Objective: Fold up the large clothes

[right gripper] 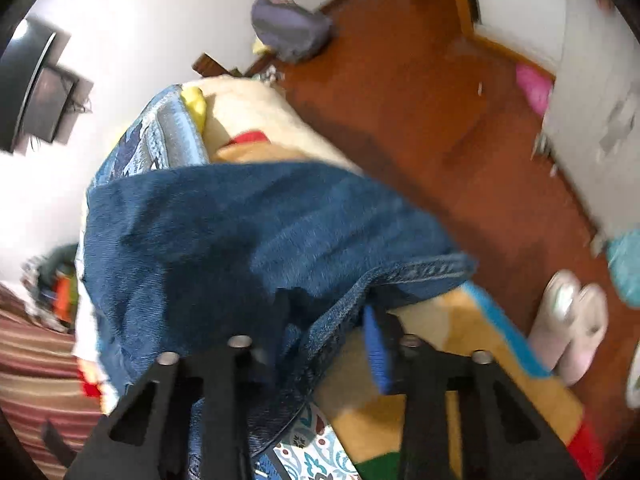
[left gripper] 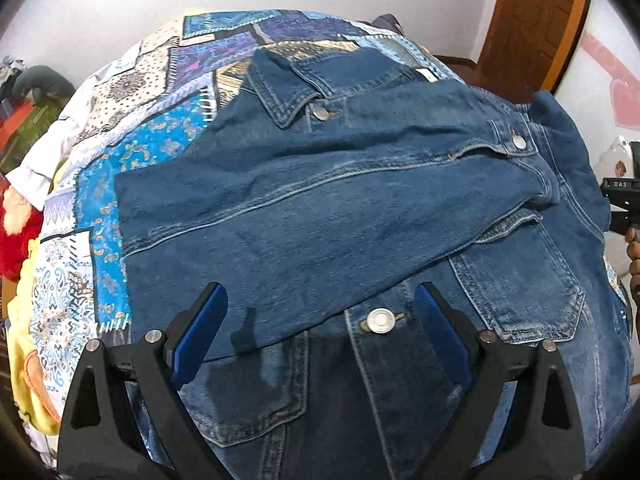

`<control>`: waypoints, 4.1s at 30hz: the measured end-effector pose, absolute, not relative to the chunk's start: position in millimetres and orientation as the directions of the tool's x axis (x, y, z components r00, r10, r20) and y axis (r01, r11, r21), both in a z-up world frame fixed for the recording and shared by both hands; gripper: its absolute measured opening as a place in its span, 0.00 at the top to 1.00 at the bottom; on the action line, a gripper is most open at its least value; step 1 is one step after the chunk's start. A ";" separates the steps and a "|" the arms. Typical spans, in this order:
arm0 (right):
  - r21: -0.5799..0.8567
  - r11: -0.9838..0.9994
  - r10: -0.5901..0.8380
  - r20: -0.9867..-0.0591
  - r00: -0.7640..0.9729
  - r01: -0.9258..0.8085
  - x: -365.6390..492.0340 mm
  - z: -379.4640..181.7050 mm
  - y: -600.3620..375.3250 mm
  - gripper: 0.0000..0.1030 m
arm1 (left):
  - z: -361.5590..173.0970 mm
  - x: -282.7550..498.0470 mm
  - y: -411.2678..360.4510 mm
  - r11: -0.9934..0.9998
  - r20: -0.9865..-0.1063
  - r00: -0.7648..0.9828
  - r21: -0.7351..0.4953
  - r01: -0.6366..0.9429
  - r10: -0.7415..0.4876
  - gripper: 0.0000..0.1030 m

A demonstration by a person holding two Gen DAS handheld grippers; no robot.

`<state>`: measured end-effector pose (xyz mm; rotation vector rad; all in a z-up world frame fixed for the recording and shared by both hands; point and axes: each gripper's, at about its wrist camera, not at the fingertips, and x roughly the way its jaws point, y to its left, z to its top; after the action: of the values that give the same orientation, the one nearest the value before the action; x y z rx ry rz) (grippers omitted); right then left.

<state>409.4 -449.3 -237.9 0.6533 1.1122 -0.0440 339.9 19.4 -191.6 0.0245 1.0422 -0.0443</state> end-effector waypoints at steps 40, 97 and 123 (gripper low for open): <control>0.258 0.898 0.385 -0.854 0.351 -0.355 340.3 -158.0 -218.9 0.91 | -120.3 299.7 25.8 0.992 -0.757 0.653 0.058 0.110 -0.028 0.08; 0.135 0.967 0.217 -0.879 0.425 -0.215 370.5 -206.8 -264.1 0.90 | -200.0 348.6 29.7 0.990 -0.892 0.451 0.037 0.134 -0.028 0.45; 0.220 0.954 0.291 -0.849 0.442 -0.206 360.3 -213.2 -288.8 0.90 | -193.8 378.4 -106.0 0.884 -0.868 0.472 0.093 0.459 -0.154 0.60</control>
<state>360.3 -288.8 -213.2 0.0885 1.0700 0.3088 378.4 -106.0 -193.8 0.3350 1.0143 -0.3838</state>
